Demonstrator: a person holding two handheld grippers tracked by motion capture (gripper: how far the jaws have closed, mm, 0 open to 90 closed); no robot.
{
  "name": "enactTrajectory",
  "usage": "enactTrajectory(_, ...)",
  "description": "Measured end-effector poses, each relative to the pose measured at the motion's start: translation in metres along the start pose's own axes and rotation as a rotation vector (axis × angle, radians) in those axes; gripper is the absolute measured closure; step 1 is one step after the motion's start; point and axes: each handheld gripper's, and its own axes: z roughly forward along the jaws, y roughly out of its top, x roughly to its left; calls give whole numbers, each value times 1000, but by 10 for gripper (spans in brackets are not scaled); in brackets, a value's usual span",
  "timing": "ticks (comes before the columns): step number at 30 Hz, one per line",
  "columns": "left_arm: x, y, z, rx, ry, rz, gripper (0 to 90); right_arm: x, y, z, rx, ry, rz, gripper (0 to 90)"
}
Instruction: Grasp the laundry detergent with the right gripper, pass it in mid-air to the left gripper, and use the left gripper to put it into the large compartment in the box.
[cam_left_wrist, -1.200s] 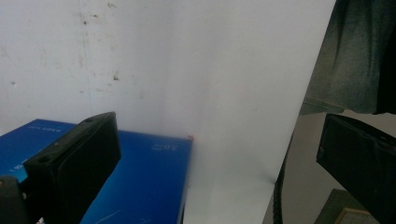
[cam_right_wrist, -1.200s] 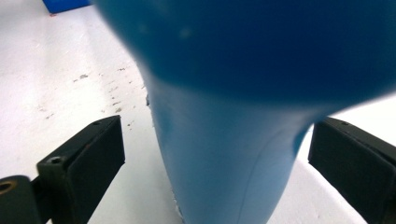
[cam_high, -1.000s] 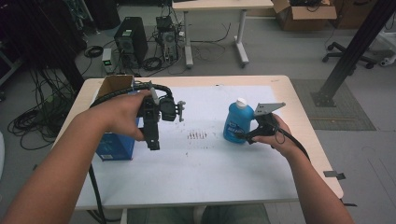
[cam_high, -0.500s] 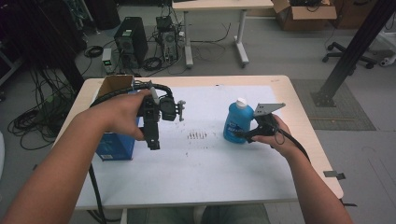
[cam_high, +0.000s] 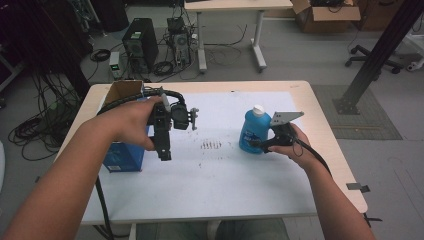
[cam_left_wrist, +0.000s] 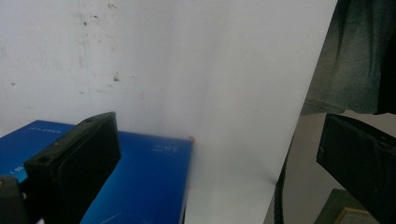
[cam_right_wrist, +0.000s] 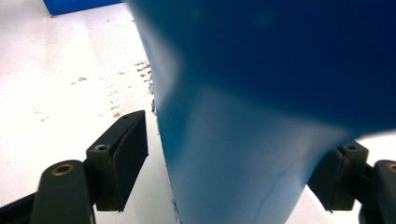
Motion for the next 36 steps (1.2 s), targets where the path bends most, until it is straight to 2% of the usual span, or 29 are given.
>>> enactTrajectory(14,0,-1,2,1,-3,-4,2,1,-1,3,-10,-3,-9,307)
enactTrajectory(20,0,-2,2,0,-3,-4,2,2,-1,5,-18,-9,-26,397)
enactTrajectory(25,0,-2,2,1,-4,-3,2,0,-2,5,-37,1,-19,414)
enactTrajectory(32,0,0,1,0,-1,-2,2,-3,-4,1,-51,25,21,451)
enactTrajectory(36,0,1,0,0,0,0,2,-1,3,-7,-76,52,15,453)
